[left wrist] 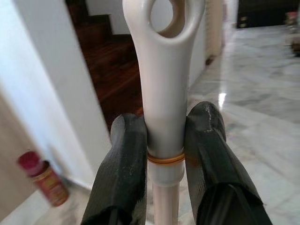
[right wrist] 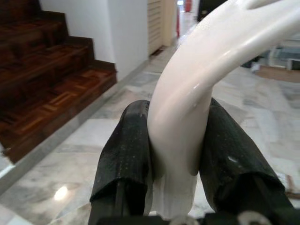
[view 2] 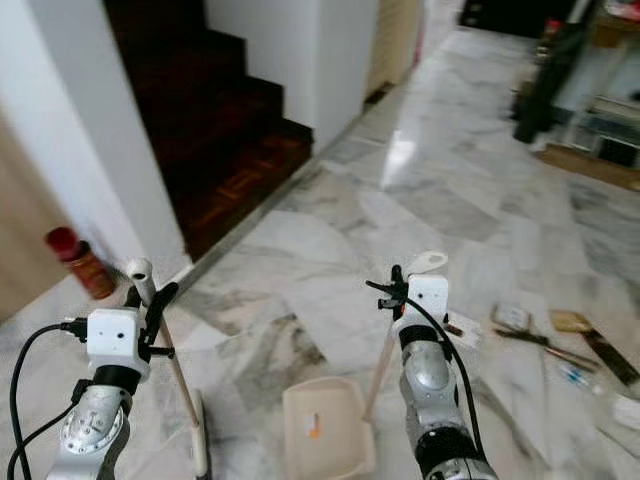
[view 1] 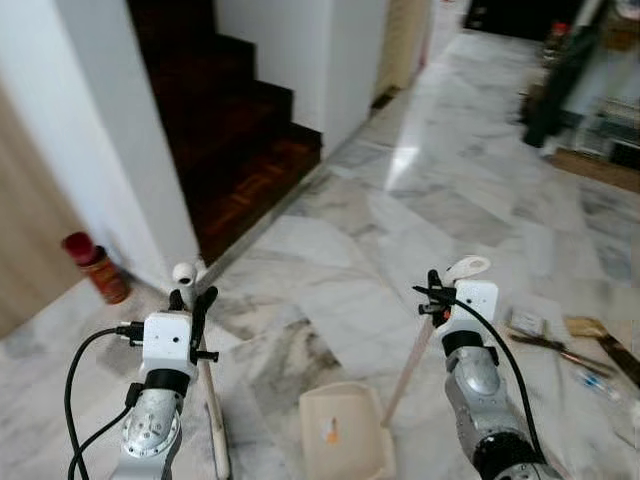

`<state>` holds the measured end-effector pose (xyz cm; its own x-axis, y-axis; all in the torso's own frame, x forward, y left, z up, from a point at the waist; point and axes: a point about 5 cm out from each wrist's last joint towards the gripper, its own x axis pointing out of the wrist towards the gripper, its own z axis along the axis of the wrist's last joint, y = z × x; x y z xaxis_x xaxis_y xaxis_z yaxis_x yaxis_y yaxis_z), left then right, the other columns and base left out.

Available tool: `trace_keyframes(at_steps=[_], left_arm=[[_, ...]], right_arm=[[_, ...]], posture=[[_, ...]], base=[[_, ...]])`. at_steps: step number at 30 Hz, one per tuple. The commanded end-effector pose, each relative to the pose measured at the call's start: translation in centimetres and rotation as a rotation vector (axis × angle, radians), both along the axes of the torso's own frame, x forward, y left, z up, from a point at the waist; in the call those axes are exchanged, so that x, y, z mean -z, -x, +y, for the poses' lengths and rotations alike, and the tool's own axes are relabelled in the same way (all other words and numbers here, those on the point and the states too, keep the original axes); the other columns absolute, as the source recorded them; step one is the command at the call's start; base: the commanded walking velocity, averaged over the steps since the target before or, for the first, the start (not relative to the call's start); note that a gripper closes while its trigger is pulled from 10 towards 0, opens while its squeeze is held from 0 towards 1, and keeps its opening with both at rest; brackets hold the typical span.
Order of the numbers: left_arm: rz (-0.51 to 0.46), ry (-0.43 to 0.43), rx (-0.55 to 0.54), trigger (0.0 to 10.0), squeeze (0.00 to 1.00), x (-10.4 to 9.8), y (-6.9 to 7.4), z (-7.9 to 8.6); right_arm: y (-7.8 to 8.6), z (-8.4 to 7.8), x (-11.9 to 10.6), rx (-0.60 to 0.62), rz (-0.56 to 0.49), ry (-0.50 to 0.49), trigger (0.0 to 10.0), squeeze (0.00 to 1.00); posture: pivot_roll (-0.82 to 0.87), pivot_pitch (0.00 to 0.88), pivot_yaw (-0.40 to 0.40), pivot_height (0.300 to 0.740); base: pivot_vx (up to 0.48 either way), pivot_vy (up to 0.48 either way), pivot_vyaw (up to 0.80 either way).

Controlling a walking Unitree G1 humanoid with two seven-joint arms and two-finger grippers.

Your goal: Sweep floor

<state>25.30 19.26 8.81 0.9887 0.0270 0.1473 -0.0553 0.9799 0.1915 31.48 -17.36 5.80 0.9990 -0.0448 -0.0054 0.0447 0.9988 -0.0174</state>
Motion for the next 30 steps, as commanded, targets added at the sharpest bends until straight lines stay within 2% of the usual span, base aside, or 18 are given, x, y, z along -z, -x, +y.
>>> trace_keyframes(at_steps=[1,30], left_arm=[[-0.050,-0.008,-0.021,10.0,0.00,-1.05,-0.34,0.49],[-0.055,-0.006,-0.029,10.0,0.00,-1.16,-0.22,0.39]], right_arm=[[-0.58,0.03,-1.31,-0.012,-0.059,0.012,10.0,0.00],[-0.52,-0.01,-1.53,-0.011,-0.074,0.017,10.0,0.00]], posture=[[0.13,0.066,-0.015,0.740],[0.13,0.086,-0.018,0.740]], base=[[0.000,0.000,-0.77],[0.000,-0.032,-0.77]])
